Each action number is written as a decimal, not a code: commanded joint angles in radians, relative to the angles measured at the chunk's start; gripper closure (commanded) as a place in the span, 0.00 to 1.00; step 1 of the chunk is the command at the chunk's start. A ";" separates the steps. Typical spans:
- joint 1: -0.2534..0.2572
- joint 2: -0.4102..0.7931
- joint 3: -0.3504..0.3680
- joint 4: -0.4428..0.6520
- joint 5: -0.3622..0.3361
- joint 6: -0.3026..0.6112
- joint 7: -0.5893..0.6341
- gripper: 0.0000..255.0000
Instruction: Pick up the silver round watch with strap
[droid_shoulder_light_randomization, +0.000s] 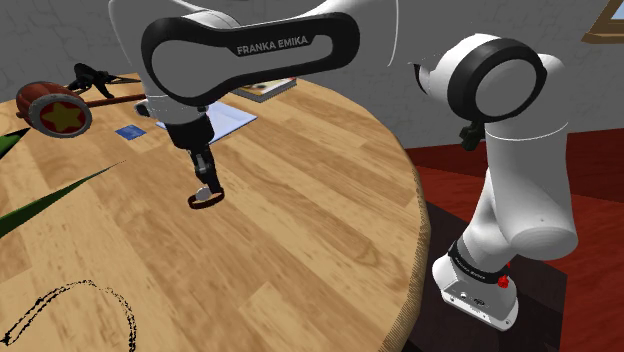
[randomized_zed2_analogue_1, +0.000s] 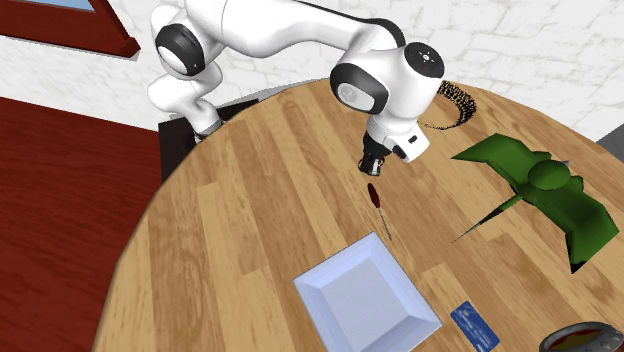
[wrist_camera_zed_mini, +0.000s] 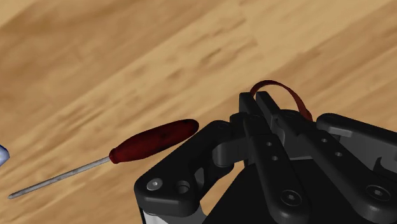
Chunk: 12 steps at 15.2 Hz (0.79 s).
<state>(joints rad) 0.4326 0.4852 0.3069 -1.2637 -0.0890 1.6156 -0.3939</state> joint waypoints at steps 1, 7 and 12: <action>0.000 0.000 0.000 0.000 0.000 0.000 0.000 1.00; 0.006 0.007 0.001 0.065 -0.001 -0.058 0.001 1.00; 0.017 0.025 0.001 0.162 -0.006 -0.136 0.003 1.00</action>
<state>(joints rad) 0.4464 0.5059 0.3074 -1.1219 -0.0938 1.4955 -0.3932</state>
